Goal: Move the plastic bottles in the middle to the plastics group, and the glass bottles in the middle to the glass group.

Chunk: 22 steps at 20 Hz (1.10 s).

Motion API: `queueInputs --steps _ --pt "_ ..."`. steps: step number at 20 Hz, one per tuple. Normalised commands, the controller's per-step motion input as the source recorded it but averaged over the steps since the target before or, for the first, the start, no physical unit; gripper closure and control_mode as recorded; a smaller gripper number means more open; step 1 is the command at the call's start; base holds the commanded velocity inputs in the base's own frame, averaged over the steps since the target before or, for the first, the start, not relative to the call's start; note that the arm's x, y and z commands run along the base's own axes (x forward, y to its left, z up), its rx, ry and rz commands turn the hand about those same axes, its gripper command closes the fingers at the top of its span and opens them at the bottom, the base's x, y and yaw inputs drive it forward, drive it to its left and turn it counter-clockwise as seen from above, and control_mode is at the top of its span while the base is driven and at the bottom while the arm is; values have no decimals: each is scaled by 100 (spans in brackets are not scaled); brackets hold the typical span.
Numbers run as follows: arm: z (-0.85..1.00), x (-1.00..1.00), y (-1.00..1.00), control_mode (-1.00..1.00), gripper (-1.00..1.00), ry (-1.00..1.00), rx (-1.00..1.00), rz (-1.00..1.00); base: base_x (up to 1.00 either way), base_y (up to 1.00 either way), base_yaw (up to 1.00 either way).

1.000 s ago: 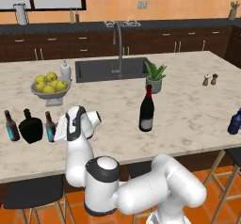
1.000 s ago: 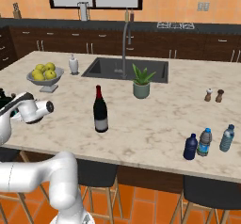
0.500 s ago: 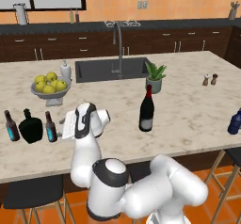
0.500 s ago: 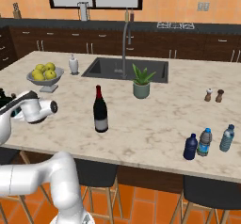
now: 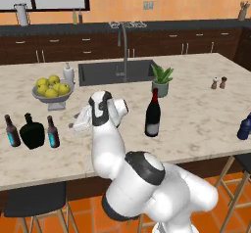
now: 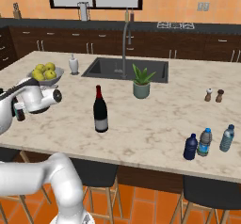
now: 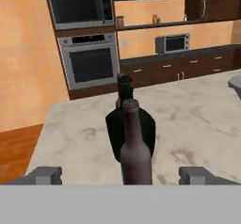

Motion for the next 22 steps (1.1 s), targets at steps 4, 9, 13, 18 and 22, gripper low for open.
queueInputs --steps 4,9,13,18,22 --pt "35 0 -49 -100 -100 68 -24 -39 0 0 0" --pt "-10 -4 -50 -100 -100 53 -38 -50 0 0 0" --pt "-7 -14 -45 -100 -100 44 -40 -50 0 0 0" --pt "8 -71 -23 -100 -100 15 -43 -38 0 0 0" --pt "15 -31 -3 -100 -100 -4 -34 -7 0 0 0"
